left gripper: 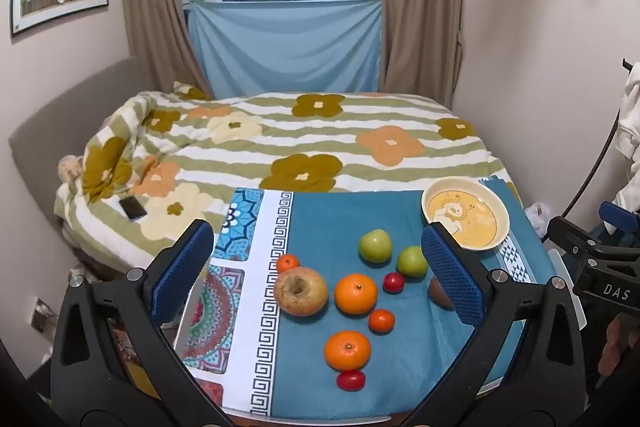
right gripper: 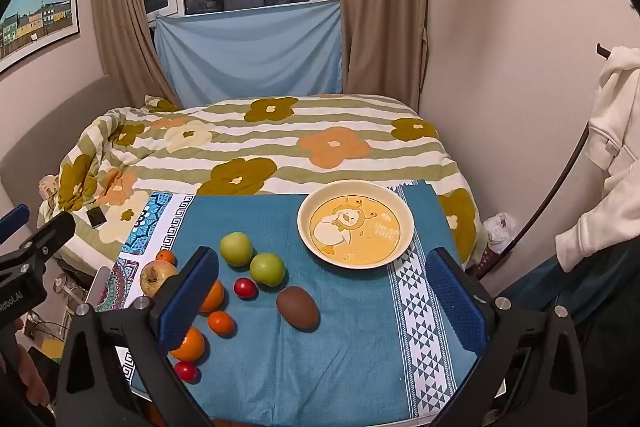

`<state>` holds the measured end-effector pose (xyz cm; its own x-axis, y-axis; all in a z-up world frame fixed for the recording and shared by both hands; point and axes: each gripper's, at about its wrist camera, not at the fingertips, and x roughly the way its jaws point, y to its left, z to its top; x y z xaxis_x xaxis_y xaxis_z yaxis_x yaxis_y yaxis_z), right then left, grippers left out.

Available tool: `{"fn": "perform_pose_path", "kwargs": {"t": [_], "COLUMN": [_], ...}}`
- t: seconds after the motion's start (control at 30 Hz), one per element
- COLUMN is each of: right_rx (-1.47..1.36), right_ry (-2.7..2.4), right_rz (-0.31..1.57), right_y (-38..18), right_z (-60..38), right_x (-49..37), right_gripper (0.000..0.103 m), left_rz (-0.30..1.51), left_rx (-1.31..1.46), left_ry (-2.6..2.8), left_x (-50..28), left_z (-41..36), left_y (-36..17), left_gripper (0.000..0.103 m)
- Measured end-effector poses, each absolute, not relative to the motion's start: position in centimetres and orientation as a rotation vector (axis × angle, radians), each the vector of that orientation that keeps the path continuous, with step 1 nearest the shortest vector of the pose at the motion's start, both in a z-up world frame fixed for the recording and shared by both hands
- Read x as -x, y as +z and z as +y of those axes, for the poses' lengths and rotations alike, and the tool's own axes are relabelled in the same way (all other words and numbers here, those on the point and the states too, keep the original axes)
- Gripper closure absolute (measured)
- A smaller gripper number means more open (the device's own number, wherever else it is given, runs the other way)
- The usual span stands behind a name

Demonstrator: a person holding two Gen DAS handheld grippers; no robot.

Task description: Organize fruits

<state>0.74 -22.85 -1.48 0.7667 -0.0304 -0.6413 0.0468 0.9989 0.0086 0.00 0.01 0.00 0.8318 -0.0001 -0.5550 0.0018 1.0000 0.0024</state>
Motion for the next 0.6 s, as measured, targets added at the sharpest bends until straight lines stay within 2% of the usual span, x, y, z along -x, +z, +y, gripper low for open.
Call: {"fn": "perform_pose_path", "kwargs": {"t": [0.6], "right_rx": [-0.024], "right_ry": [-0.039], "right_rz": [0.698], "right_y": [-1.67], "right_z": [-22.59], "right_x": [-0.64], "right_gripper": [0.000], "left_rz": [0.585], "left_rx": [-0.006], "left_ry": [-0.002], "left_x": [0.40], "left_z": [0.40], "left_y": [0.12], "left_gripper": [0.000]}}
